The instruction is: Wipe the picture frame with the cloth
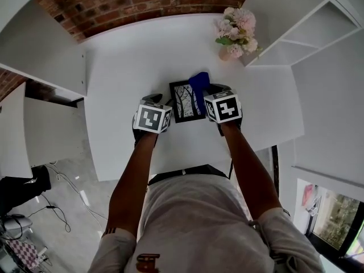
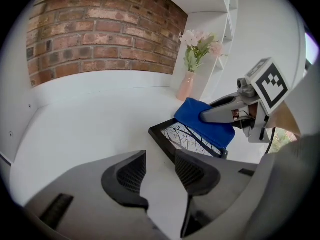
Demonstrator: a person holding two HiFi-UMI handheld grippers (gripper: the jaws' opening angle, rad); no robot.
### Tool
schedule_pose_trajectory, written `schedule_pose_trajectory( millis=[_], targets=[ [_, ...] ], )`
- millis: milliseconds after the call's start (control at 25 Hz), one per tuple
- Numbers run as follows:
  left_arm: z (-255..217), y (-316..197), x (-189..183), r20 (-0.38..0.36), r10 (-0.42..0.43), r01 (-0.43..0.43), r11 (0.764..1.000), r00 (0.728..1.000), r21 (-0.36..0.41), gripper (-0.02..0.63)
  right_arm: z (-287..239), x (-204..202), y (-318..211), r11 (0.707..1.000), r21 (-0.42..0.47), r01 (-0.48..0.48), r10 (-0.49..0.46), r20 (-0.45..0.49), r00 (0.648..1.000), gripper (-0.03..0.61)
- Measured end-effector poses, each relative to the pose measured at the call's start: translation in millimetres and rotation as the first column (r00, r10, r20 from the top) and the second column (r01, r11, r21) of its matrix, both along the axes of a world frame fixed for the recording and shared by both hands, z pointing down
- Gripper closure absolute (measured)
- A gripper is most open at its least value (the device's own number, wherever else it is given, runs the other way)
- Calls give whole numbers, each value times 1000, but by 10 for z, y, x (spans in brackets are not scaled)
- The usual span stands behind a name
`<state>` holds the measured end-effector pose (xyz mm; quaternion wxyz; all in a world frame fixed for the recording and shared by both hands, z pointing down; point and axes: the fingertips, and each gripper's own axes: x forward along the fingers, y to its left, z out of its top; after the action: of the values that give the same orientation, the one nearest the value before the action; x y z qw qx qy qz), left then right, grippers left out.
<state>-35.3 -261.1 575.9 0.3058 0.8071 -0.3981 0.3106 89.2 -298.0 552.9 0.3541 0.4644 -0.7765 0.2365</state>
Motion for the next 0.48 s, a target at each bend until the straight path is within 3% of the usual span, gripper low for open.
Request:
schedule_pose_trajectory(
  millis=[320,480],
  targets=[
    [2,-3,3,-13,-2,2,1000,1000,1,439,-338,-415,195,999,38,3,-9,149,989,502],
    [-2,0,5,-15,6,-6,1000,1000,1,439,-288,-715,328,999,18,38,-40,167,985,503]
  ],
)
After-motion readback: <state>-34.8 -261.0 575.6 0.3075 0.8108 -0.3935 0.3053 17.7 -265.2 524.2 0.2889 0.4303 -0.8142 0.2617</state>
